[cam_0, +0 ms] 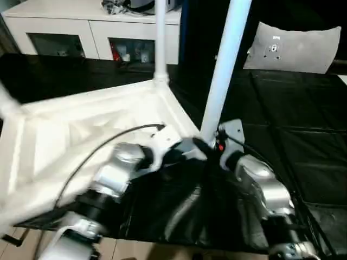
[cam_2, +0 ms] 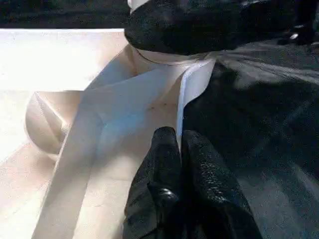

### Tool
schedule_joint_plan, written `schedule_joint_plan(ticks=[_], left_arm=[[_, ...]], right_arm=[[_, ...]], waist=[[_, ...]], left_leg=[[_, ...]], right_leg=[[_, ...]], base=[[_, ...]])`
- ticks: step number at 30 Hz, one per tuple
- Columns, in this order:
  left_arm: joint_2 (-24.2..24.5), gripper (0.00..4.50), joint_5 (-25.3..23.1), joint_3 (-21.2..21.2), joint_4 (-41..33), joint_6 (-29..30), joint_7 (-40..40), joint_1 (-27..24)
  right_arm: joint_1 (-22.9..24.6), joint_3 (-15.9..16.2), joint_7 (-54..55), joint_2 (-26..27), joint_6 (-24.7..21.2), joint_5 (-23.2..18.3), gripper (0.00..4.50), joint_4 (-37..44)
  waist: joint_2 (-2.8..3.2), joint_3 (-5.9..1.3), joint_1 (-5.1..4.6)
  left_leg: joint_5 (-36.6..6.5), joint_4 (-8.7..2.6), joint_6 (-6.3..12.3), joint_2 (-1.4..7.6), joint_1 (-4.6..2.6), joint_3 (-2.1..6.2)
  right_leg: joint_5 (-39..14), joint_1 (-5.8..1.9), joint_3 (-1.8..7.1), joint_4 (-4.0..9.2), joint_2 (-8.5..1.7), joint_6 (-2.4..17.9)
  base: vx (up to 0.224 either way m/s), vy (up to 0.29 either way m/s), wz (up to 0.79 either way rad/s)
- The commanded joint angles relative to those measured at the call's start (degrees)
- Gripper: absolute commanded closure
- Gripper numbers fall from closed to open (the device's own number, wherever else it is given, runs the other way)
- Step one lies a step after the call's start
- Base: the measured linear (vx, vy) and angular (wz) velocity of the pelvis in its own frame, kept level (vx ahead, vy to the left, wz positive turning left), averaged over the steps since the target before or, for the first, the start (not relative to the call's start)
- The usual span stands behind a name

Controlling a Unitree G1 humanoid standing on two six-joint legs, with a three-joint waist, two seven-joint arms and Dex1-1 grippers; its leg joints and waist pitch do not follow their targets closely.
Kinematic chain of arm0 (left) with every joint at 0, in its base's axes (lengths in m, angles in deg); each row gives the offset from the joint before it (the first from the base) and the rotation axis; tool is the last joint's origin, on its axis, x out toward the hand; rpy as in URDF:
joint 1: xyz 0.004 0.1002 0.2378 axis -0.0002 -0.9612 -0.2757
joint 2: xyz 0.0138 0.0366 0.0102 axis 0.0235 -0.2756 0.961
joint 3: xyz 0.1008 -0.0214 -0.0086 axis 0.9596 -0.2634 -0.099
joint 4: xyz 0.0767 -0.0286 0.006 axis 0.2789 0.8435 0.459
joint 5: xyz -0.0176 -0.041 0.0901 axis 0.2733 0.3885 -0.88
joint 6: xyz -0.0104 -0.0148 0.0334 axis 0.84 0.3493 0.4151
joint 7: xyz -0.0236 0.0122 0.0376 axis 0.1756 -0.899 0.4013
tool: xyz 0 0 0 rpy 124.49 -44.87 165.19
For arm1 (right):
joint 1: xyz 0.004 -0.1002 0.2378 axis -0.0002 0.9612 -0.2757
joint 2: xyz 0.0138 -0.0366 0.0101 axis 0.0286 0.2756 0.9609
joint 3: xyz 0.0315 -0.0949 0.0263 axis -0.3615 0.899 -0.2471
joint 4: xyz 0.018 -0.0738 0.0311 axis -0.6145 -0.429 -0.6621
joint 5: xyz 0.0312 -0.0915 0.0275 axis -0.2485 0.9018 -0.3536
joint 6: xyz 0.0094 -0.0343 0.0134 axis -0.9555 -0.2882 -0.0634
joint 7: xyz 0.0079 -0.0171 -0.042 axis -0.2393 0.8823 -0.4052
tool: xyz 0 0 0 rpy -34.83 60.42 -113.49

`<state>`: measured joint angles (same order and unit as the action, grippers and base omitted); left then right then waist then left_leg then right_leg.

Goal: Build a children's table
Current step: Rotate leg to tighten

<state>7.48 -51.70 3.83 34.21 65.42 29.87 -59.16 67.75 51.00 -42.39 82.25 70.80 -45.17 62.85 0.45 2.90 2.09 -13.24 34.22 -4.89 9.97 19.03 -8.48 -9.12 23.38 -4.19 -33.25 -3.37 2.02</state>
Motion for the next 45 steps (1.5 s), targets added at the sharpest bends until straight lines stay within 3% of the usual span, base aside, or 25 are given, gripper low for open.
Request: schedule_joint_plan(ticks=[1, 4, 5, 7, 9, 10, 12, 13, 15, 16, 18, 20, 25, 28, 33, 34, 37, 40, 45], left_arm=[[-4.5, 4.5, -0.1, 2.0, -1.1, -0.5, -5.1, 2.1], [-3.1, 4.5, -0.2, 2.6, -2.0, -0.8, -3.1, 1.7], [-3.1, 4.5, -0.2, 2.6, -2.0, -0.8, -3.1, 1.7], [0.1, 4.5, 0.4, 2.8, -2.7, -2.4, 0.9, 0.7], [1.2, 4.5, 0.6, 2.7, -2.9, -3.1, 2.2, 0.3], [4.4, 4.5, 1.3, 2.7, -3.4, -5.8, 6.2, -0.9], [6.6, 4.5, 1.7, 2.7, -3.5, -7.3, 9.0, -1.5], [7.7, 4.5, 1.9, 2.9, -3.4, -8.9, 10.9, -1.7], [10.4, 4.5, 2.4, 3.3, -2.9, -11.2, 15.0, -1.8], [12.4, 4.5, 2.9, 3.7, -2.3, -13.7, 18.2, -1.6], [13.5, 4.5, 3.0, 4.2, -1.8, -15.3, 20.0, -1.4], [16.6, 4.5, 5.2, 5.1, -0.7, -18.2, 27.2, -0.4], [18.9, 4.5, 6.6, 5.6, 0.5, -20.2, 32.9, 1.0], [20.9, 4.5, 6.5, 6.6, 3.7, -24.2, 37.9, 3.1], [21.8, 4.5, 6.0, 7.4, 4.9, -26.1, 39.7, 3.9], [21.9, 4.5, 6.1, 7.5, 4.8, -26.1, 39.9, 3.9], [21.7, 4.5, 6.7, 7.5, 4.4, -25.8, 40.0, 3.6], [21.3, 4.5, 6.9, 7.6, 4.4, -26.1, 40.2, 3.3], [21.0, 4.5, 7.4, 7.4, 4.7, -26.4, 40.5, 3.2]], right_arm=[[0.4, 6.5, -3.1, 6.0, 0.0, -1.0, 1.13, -1.2], [0.9, 6.0, -4.0, 4.5, 2.2, -0.6, 0.82, -0.7], [0.9, 6.0, -4.0, 4.5, 2.2, -0.6, 0.82, -0.7], [2.1, 4.4, -7.6, 1.9, 4.5, -2.9, 0.66, 1.1], [2.6, 4.4, -9.6, 0.7, 5.2, -3.4, 0.5, 2.0], [4.1, 4.3, -15.4, -3.3, 6.8, -4.7, 0.4, 4.1], [4.9, 3.7, -18.5, -5.5, 7.2, -5.5, 0.32, 5.0], [5.1, 3.5, -20.3, -6.7, 7.3, -5.9, 0.09, 5.2], [5.4, 3.4, -24.3, -9.6, 8.0, -6.3, 0.09, 5.3], [5.5, 3.7, -28.0, -11.9, 8.1, -7.0, 0.09, 5.4], [5.5, 3.9, -29.9, -13.1, 8.2, -7.2, 0.09, 5.3], [5.0, 4.7, -36.8, -16.8, 6.6, -9.1, 0.09, 5.7], [4.2, 6.9, -41.7, -20.0, 8.5, -8.1, 0.09, 5.4], [2.7, 10.0, -47.3, -22.5, 11.0, -6.8, 0.09, 3.8], [1.1, 11.2, -49.1, -22.5, 11.5, -6.4, 0.09, 2.1], [0.9, 11.4, -49.3, -22.4, 11.4, -6.5, 0.34, 2.0], [0.6, 11.7, -49.5, -22.0, 11.2, -6.8, 0.47, 1.7], [0.2, 12.0, -49.9, -21.4, 11.4, -7.2, 0.59, 1.0], [0.2, 12.3, -50.6, -21.2, 11.3, -7.8, 1.15, 0.9]], waist=[[-0.28, -3.35, 0.25], [0.19, -3.51, 0.3], [0.04, -3.49, 0.22], [0.32, -3.57, 0.33], [0.07, -3.6, 0.26], [0.23, -3.73, 0.36], [0.13, -3.82, 0.3], [0.12, -3.79, 0.2], [-0.16, -3.78, 0.3], [-0.13, -3.53, 0.35], [-0.09, -3.41, 0.5], [-0.15, -3.3, 0.71], [-0.1, -3.3, 1.5], [-0.17, -3.45, 1.87], [-0.29, -3.65, 2.29], [-0.36, -3.68, 2.44], [-0.31, -3.67, 2.98], [-0.51, -3.68, 3.05], [-0.42, -3.75, 3.08]], left_leg=[[-5.6, -4.25, 4.1, 2.2, 1.02, 0.2], [-4.4, -4.23, 4.53, 2.36, 1.05, 0.29], [-4.5, -4.16, 4.66, 2.33, 1.08, 0.19], [-4.7, -4.17, 5.1, 2.32, 1.06, 0.29], [-4.7, -4.13, 5.62, 2.27, 1.23, 0.23], [-3.6, -3.99, 6.36, 2.28, 1.25, 0.3], [-2.2, -3.86, 7.56, 2.41, 1.5, 0.3], [-2.0, -3.84, 7.92, 2.38, 1.45, 0.26], [-2.3, -3.78, 7.94, 2.32, 1.37, 0.22], [-3.8, -3.84, 7.76, 2.3, 1.24, 0.07], [-5.1, -3.98, 7.1, 2.4, 1.04, 0.07], [-6.3, -4.12, 6.56, 2.57, 0.78, 0.07], [-5.8, -4.18, 6.0, 2.76, 0.62, -0.02], [-4.9, -4.12, 5.59, 2.7, 0.77, 0.0], [-3.6, -3.89, 5.75, 2.78, 0.84, -0.09], [-3.4, -3.87, 5.68, 2.79, 0.8, -0.16], [-3.1, -3.91, 5.51, 2.95, 0.75, -0.16], [-3.5, -3.96, 5.08, 2.85, 0.8, -0.16], [-2.5, -3.91, 5.3, 2.9, 0.75, -0.15]], right_leg=[[-20.2, -3.33, 2.75, 4.45, -4.57, 7.7], [-15.6, -3.61, 2.84, 3.85, -4.66, 9.5], [-14.9, -3.57, 2.85, 3.91, -4.61, 9.7], [-14.1, -3.82, 2.81, 3.77, -4.77, 10.2], [-13.6, -4.0, 2.83, 3.77, -4.69, 10.1], [-11.3, -4.1, 2.77, 3.56, -4.64, 10.8], [-8.2, -4.29, 2.84, 3.02, -4.66, 11.7], [-8.3, -4.24, 2.77, 3.12, -4.68, 12.1], [-9.6, -4.22, 2.72, 3.27, -4.66, 12.0], [-13.1, -3.89, 2.7, 3.64, -4.57, 11.4], [-16.5, -3.75, 2.7, 3.87, -4.56, 10.6], [-18.8, -3.53, 2.75, 4.06, -4.59, 10.0], [-16.4, -3.41, 2.89, 3.53, -4.63, 10.9], [-15.5, -3.69, 2.83, 3.36, -4.74, 11.1], [-13.7, -3.75, 2.82, 2.95, -4.84, 11.7], [-13.7, -3.79, 2.85, 2.96, -4.82, 11.7], [-13.2, -3.66, 2.83, 2.81, -4.79, 11.8], [-14.4, -3.8, 2.83, 2.85, -4.85, 11.3], [-13.2, -3.68, 2.82, 2.73, -4.76, 11.3]], base=[[0.0, 0.0, 0.0], [0.0, 0.0, 0.0], [0.0, 0.0, 0.0], [0.0, 0.0, 0.0], [0.0, 0.0, 0.0], [0.0, 0.0, 0.0], [0.0, 0.0, 0.0], [0.0, 0.0, 0.0], [0.0, 0.0, 0.0], [0.0, 0.0, 0.0], [0.0, 0.0, 0.0], [0.0, 0.0, 0.0], [0.0, 0.0, 0.0], [0.0, 0.0, 0.0], [0.0, 0.0, 0.0], [0.0, 0.0, 0.0], [0.0, 0.0, 0.0], [0.0, 0.0, 0.0], [0.0, 0.0, 0.0]])
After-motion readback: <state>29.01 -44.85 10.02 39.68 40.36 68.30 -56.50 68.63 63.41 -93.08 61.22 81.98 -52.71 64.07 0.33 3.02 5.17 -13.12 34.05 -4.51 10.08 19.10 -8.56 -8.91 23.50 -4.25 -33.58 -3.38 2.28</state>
